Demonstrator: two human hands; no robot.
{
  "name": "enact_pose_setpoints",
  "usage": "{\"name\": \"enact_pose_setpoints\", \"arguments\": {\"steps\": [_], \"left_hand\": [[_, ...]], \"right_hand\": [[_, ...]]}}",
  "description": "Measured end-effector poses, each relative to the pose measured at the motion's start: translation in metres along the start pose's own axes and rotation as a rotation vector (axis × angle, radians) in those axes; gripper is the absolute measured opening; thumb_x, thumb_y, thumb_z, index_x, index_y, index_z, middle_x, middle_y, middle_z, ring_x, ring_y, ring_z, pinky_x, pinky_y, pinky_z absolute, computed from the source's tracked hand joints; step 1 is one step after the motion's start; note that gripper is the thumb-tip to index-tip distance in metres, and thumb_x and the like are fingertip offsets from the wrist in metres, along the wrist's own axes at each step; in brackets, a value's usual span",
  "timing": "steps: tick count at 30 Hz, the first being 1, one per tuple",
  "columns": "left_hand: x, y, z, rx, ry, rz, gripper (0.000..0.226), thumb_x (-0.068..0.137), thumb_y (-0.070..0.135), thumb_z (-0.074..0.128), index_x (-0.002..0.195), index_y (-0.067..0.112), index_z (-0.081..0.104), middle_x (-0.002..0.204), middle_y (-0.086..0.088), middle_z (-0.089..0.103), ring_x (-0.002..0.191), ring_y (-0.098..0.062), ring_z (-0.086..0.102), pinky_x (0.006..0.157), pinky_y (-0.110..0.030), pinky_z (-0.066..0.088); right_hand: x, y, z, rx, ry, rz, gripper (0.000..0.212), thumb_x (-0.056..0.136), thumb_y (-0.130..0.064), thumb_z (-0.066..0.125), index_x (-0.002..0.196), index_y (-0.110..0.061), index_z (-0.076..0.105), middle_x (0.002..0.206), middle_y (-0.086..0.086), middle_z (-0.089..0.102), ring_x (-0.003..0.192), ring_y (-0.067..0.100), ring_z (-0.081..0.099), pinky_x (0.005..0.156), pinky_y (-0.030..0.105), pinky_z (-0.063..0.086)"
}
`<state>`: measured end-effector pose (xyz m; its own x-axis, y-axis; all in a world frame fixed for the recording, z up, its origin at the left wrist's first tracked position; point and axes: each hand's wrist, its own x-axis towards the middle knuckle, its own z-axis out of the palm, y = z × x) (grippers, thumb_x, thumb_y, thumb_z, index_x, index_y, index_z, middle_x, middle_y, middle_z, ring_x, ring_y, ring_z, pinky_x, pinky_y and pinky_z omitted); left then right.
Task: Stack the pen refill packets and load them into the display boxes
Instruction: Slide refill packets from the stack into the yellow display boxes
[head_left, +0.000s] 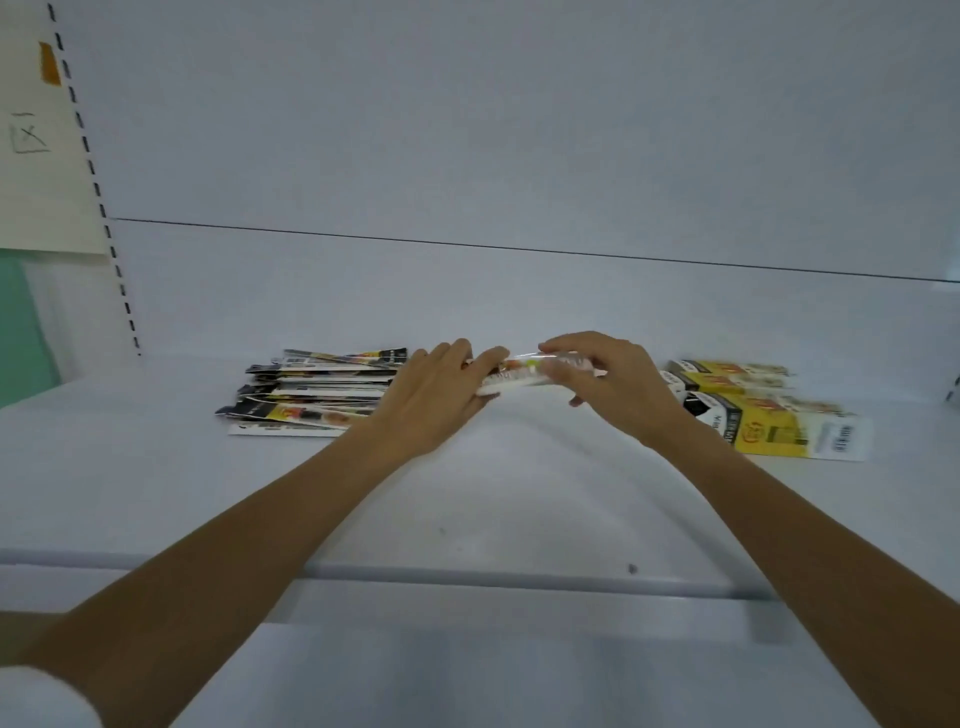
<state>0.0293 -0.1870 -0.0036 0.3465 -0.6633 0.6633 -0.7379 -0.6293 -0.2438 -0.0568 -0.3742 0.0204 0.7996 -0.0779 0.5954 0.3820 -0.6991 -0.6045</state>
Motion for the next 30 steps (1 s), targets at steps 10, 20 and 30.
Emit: {"name": "enact_pose_setpoints", "arguments": {"steps": [10, 20, 30], "left_hand": [[0.06, 0.1, 0.016, -0.234, -0.24, -0.093, 0.035, 0.091, 0.036, 0.051, 0.126, 0.031, 0.045, 0.106, 0.007, 0.054, 0.095, -0.019, 0.055, 0.073, -0.028, 0.039], [0.059, 0.132, 0.026, -0.199, -0.288, -0.339, 0.021, 0.092, 0.045, 0.046, 0.099, 0.028, 0.055, 0.09, 0.007, 0.055, 0.087, -0.018, 0.054, 0.067, -0.03, 0.035], [0.065, 0.155, 0.017, -0.101, -0.278, -0.465, 0.047, 0.081, 0.064, 0.046, 0.111, 0.028, 0.051, 0.096, 0.008, 0.052, 0.092, -0.018, 0.056, 0.071, -0.029, 0.035]], "right_hand": [[-0.019, 0.088, -0.125, -0.416, -0.221, -0.074, 0.043, 0.076, -0.03, 0.075, 0.115, -0.019, 0.063, 0.103, -0.001, 0.068, 0.083, 0.016, 0.061, 0.074, 0.019, 0.048], [0.001, 0.173, -0.203, -0.594, -0.286, 0.175, 0.036, 0.089, -0.033, 0.059, 0.12, -0.016, 0.061, 0.123, 0.004, 0.06, 0.104, 0.019, 0.056, 0.08, 0.026, 0.04], [0.04, 0.187, -0.194, -0.573, -0.534, 0.175, 0.038, 0.084, -0.03, 0.067, 0.12, -0.019, 0.06, 0.115, 0.0, 0.061, 0.101, 0.016, 0.056, 0.086, 0.028, 0.043]]}}
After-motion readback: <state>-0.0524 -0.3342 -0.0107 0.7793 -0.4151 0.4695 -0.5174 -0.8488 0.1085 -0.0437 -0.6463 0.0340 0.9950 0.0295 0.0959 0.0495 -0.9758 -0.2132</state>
